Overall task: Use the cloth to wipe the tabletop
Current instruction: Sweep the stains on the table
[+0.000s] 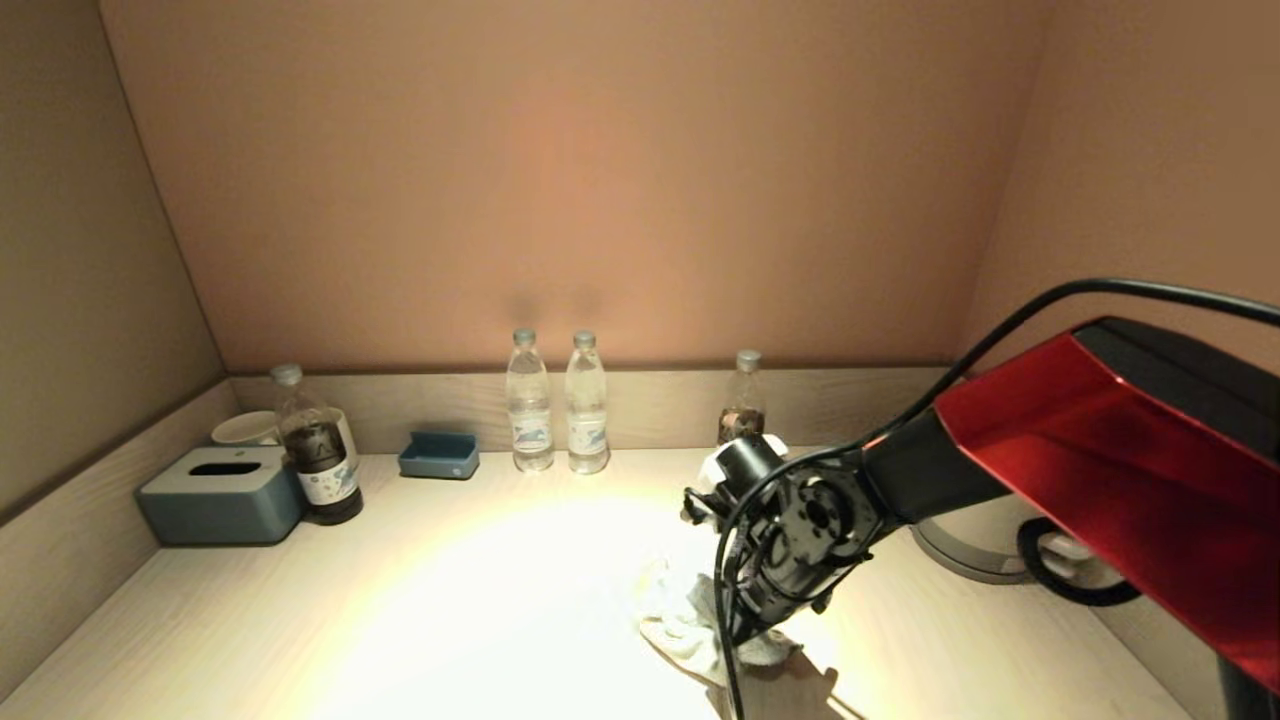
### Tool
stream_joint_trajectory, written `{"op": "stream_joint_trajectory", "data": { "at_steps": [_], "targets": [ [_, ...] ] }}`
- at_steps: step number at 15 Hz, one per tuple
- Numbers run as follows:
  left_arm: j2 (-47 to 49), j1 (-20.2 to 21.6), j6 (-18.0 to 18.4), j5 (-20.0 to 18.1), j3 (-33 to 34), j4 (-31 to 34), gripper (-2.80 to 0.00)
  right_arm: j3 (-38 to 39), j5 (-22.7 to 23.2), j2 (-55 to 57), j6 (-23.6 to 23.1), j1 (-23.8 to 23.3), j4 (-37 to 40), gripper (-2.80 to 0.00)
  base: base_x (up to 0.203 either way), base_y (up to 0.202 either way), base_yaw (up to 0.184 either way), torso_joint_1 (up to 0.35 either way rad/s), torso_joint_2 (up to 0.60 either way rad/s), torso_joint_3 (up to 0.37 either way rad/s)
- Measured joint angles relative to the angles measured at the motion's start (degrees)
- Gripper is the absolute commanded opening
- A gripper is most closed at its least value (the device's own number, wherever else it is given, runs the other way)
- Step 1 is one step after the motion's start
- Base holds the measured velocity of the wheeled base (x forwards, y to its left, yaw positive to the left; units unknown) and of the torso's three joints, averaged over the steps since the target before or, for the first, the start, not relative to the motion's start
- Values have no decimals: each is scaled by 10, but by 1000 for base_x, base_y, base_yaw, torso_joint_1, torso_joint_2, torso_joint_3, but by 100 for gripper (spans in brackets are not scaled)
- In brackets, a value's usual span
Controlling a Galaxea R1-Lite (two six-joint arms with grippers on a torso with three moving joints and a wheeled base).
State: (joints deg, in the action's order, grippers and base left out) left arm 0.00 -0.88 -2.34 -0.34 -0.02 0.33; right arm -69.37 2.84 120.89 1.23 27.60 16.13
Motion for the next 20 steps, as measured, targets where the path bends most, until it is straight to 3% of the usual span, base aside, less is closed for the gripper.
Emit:
{"op": "stream_joint_trajectory", "data": {
  "at_steps": [13, 20],
  "targets": [
    [0, 0, 0, 0, -1, 0, -280, 184, 21, -119, -106, -215, -51, -280, 0, 0, 0, 0, 0, 0],
    [0, 0, 0, 0, 0, 0, -280, 309, 60, -225, -162, -248, -74, -280, 0, 0, 0, 0, 0, 0]
  ]
}}
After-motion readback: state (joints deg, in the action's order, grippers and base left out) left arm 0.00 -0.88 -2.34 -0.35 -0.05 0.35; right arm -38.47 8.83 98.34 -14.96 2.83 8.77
